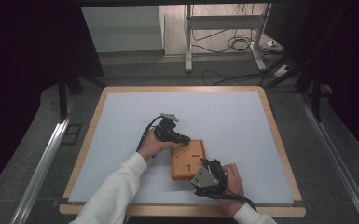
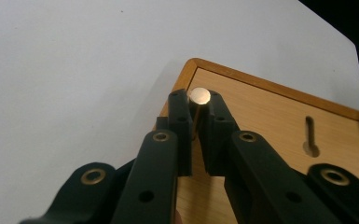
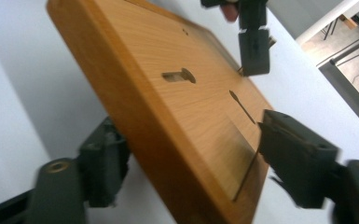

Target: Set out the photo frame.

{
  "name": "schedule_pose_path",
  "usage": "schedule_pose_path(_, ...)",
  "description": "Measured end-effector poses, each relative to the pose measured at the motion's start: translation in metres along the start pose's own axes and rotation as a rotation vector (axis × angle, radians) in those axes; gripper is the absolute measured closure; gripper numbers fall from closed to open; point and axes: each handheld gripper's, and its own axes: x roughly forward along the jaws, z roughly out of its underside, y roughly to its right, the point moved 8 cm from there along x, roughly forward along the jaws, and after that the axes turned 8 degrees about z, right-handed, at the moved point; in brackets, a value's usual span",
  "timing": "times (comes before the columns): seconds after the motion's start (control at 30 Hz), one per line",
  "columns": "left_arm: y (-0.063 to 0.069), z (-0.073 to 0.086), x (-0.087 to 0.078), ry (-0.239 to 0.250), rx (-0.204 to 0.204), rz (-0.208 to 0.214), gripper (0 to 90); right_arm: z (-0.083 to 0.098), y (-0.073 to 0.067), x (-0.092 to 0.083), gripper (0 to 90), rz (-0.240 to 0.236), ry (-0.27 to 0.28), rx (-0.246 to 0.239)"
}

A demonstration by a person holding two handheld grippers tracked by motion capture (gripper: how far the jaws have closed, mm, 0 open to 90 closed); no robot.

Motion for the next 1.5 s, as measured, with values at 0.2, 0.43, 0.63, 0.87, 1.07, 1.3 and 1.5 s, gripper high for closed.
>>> schedule_pose_path(0.2, -0.001, -0.001, 0.000, 0.009, 0.000, -0.030, 83.7, -0.011, 0.009, -0.002, 38.1, 0.008, 0.021, -0.025)
schedule_pose_path(0.43, -0.005, 0.001, -0.011, 0.061, -0.035, -0.067, 67.5, -0.019, 0.018, -0.004, 42.4, -0.003, 0.035, -0.011)
schedule_pose_path(0.63, -0.006, 0.015, -0.045, 0.125, -0.047, -0.149, 52.4, -0.021, 0.022, -0.004, 42.8, -0.017, 0.034, 0.000)
schedule_pose_path(0.87, 0.000, 0.042, -0.078, 0.117, -0.012, -0.253, 43.3, -0.021, 0.022, -0.004, 42.9, -0.016, 0.030, -0.008)
schedule_pose_path(1.07, 0.015, 0.070, -0.098, 0.130, 0.001, -0.286, 39.9, -0.022, 0.026, -0.005, 44.1, -0.003, 0.026, -0.005)
schedule_pose_path(1.3, 0.018, 0.090, -0.099, 0.108, -0.011, -0.283, 39.0, -0.026, 0.034, -0.004, 45.8, -0.012, 0.019, 0.004)
schedule_pose_path(1.5, 0.021, 0.093, -0.103, 0.112, -0.007, -0.281, 38.8, -0.032, 0.043, -0.003, 47.5, -0.038, -0.009, 0.011)
